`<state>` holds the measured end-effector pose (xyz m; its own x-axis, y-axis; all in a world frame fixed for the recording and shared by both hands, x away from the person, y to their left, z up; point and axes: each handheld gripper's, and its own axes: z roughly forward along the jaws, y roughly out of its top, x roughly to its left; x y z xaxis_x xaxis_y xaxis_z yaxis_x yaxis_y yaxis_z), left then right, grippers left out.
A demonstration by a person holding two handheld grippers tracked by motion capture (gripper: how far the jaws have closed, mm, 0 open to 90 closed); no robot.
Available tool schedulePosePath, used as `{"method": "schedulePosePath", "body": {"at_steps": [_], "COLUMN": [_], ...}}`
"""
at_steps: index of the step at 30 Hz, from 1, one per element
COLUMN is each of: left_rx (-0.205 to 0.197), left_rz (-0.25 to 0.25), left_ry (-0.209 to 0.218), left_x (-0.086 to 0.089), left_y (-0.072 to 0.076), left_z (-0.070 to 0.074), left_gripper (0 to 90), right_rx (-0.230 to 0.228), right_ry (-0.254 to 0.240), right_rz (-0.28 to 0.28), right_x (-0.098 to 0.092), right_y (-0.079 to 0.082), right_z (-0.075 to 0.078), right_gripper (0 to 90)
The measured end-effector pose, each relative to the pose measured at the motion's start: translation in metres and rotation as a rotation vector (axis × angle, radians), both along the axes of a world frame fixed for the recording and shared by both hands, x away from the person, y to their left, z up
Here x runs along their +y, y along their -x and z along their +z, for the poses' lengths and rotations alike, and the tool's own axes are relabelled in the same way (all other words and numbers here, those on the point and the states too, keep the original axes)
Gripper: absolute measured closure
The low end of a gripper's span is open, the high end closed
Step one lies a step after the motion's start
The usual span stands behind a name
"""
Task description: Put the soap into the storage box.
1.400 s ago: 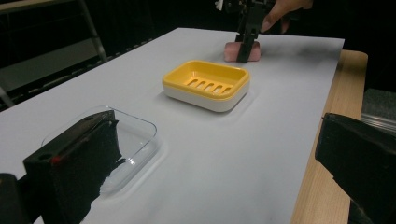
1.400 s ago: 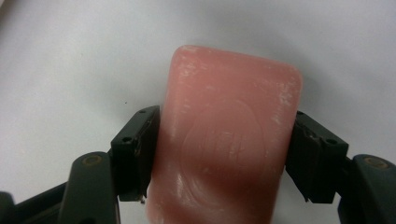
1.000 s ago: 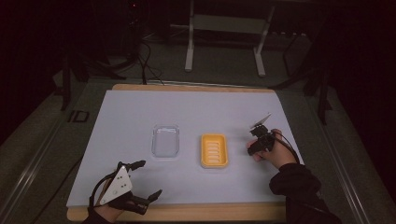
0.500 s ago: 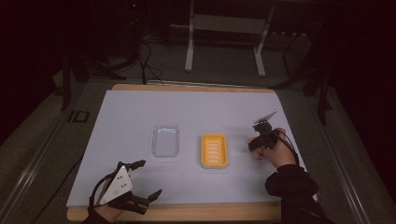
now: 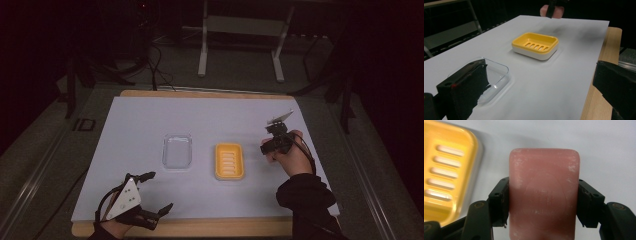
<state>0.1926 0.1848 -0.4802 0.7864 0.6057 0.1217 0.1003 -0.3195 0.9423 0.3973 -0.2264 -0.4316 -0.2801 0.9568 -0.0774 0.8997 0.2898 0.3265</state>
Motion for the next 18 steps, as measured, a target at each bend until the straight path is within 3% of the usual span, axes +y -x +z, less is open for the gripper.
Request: {"method": "schedulePosePath", "body": {"at_steps": [4, 14, 18], "left_rx": [-0.001, -0.002, -0.002], "left_rz": [0.002, 0.004, 0.001], "left_ry": [0.000, -0.001, -0.004], "left_x": [0.000, 0.000, 0.000], "left_y": [0.000, 0.000, 0.000], "left_z": [0.000, 0.000, 0.000], "left_gripper": [0.6, 0.6, 0.6], "right_rx": [-0.019, -0.108, -0.137], "right_ry": [0.010, -0.076, -0.116], "right_rz": [0.007, 0.020, 0.055], "right_x": [0.010, 0.042, 0.059], "right_y": [0.003, 0.017, 0.024], "right_z": [0.010, 0.033, 0.037], "right_gripper": [38.0, 38.0, 38.0]}}
